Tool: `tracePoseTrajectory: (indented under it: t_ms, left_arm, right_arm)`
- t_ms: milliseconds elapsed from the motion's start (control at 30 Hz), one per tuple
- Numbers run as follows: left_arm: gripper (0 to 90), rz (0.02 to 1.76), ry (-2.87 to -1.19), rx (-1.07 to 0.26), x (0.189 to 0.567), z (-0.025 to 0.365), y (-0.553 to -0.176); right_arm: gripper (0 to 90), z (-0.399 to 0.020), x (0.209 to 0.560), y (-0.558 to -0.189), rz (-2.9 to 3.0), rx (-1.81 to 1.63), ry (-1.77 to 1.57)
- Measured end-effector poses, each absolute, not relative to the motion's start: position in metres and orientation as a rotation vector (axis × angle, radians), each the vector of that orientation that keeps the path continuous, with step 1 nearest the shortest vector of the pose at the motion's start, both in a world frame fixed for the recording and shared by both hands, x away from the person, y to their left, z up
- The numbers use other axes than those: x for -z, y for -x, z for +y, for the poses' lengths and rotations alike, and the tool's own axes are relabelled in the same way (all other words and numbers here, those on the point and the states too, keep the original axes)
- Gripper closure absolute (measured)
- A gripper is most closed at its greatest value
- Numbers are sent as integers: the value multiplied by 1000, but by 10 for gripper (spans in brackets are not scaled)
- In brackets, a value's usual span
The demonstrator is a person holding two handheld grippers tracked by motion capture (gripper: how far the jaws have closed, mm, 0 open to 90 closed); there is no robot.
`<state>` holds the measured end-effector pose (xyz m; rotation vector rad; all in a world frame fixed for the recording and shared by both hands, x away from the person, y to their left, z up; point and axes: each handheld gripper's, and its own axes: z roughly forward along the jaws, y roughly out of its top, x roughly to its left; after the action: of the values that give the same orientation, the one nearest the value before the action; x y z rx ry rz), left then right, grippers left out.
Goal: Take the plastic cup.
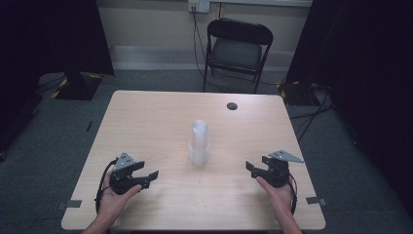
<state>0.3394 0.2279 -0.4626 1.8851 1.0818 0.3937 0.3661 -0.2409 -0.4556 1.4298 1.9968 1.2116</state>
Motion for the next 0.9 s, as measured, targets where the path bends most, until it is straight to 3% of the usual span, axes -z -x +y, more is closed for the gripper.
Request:
tracePoseTrajectory:
  t_ms: [900]
  left_arm:
    - [261,1078,-1883,-365,459,233,-339]
  right_arm:
    - [212,-177,432,-355,2184,-1362,-1124]
